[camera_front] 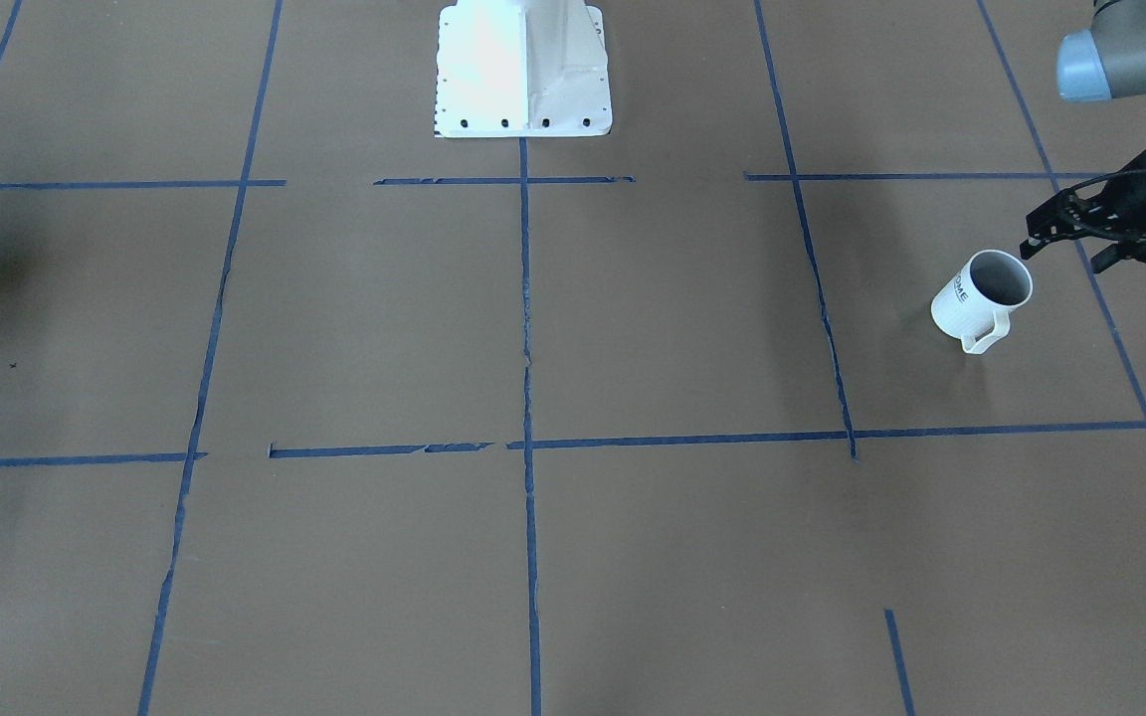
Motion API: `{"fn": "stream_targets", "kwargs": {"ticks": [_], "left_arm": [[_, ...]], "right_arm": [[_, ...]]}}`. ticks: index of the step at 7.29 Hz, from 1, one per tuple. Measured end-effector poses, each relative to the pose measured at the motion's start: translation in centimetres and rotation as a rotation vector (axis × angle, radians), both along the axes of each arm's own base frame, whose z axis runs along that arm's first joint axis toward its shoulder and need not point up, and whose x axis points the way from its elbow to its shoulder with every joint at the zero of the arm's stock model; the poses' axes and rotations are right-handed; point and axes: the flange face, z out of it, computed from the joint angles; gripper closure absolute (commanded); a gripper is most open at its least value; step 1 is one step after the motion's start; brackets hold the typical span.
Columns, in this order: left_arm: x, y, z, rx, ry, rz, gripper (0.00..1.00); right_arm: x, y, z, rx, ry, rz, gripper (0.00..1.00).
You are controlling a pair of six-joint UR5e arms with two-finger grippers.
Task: Left arm hands cup to right arm to dump lemon
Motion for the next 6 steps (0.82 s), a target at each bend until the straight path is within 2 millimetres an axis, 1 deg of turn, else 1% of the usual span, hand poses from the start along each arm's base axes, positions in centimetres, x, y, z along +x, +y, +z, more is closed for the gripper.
{"fn": "stream_targets", "kwargs": {"ticks": [1,2,3,4,5,6], "left_arm": [[-3.8,-0.2,-0.1,0.007,-0.015,0.007,0.0],[-7.7,0.1,-0.8,-0.003,-0.036,0.01,0.0],[-11.5,1.0,-1.3,-0.02,-0.052,0.007,0.0],[-14.1,2.7,-0.9,-0.044,-0.063,-0.002,0.0],[-15.4,4.6,0.2,-0.066,-0.069,-0.009,0.0],[-16.0,5.7,0.8,-0.071,-0.071,-0.013,0.0]], "right_arm": [[1.7,1.9,1.9,-0.025,0.014,-0.011,0.0],[3.4,3.9,3.5,-0.061,0.049,-0.025,0.0],[5.5,5.6,4.7,-0.097,0.111,-0.028,0.0],[7.5,7.1,5.5,-0.133,0.171,-0.018,0.0],[8.6,8.2,5.8,-0.156,0.199,-0.01,0.0],[9.0,8.6,5.6,-0.164,0.202,-0.004,0.0]]}}
